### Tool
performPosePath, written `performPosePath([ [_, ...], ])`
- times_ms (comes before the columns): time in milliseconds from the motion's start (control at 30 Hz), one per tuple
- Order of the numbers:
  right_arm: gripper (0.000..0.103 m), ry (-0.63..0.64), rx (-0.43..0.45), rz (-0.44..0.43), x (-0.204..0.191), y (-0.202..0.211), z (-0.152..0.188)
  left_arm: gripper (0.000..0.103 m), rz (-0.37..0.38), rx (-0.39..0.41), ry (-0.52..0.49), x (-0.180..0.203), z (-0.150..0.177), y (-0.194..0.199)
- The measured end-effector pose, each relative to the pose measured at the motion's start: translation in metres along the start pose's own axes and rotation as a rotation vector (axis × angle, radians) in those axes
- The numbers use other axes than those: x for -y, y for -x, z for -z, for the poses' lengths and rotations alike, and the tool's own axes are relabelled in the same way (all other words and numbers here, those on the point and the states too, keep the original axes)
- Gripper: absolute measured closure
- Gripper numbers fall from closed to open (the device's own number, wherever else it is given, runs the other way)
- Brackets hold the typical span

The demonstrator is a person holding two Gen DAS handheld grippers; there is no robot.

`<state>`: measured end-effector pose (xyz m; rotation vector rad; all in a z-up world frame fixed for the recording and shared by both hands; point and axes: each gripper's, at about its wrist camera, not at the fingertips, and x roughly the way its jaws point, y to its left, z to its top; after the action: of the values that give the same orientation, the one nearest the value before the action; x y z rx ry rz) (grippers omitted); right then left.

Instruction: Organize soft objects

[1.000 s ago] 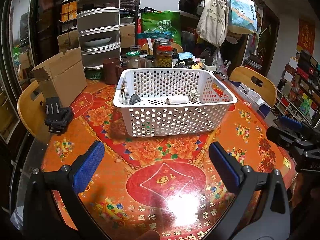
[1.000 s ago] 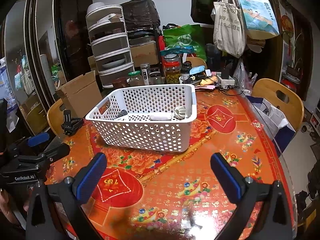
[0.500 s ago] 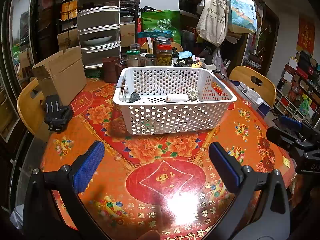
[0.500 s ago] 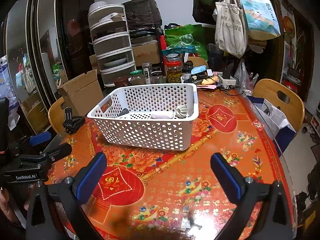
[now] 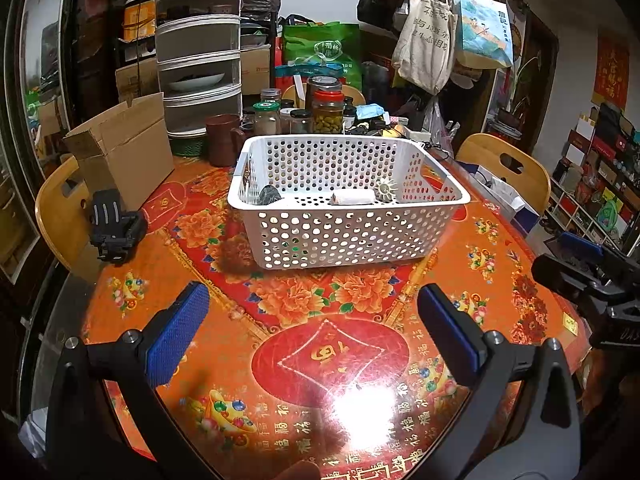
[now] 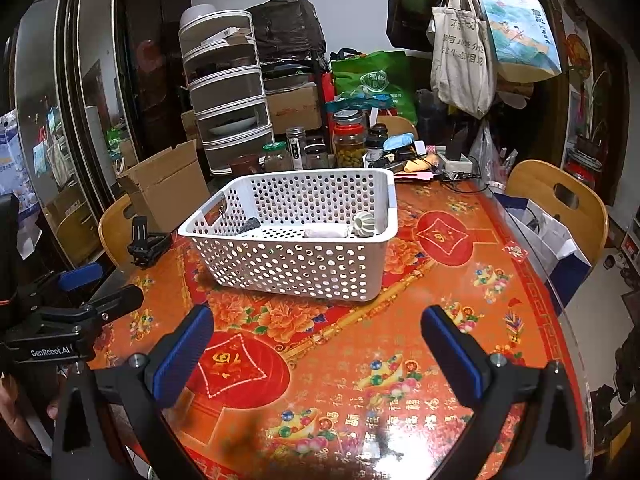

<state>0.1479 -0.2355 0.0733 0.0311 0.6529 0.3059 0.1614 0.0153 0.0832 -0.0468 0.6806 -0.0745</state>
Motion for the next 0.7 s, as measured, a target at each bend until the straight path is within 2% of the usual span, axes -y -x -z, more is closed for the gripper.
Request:
performPosePath([
  [700,0.0,0.008,-0.016,0.0,-0.0017,-0.0057,0.0027,0.0,0.003,-0.007,-0.002,0.0042,-0.0013,0.0046],
])
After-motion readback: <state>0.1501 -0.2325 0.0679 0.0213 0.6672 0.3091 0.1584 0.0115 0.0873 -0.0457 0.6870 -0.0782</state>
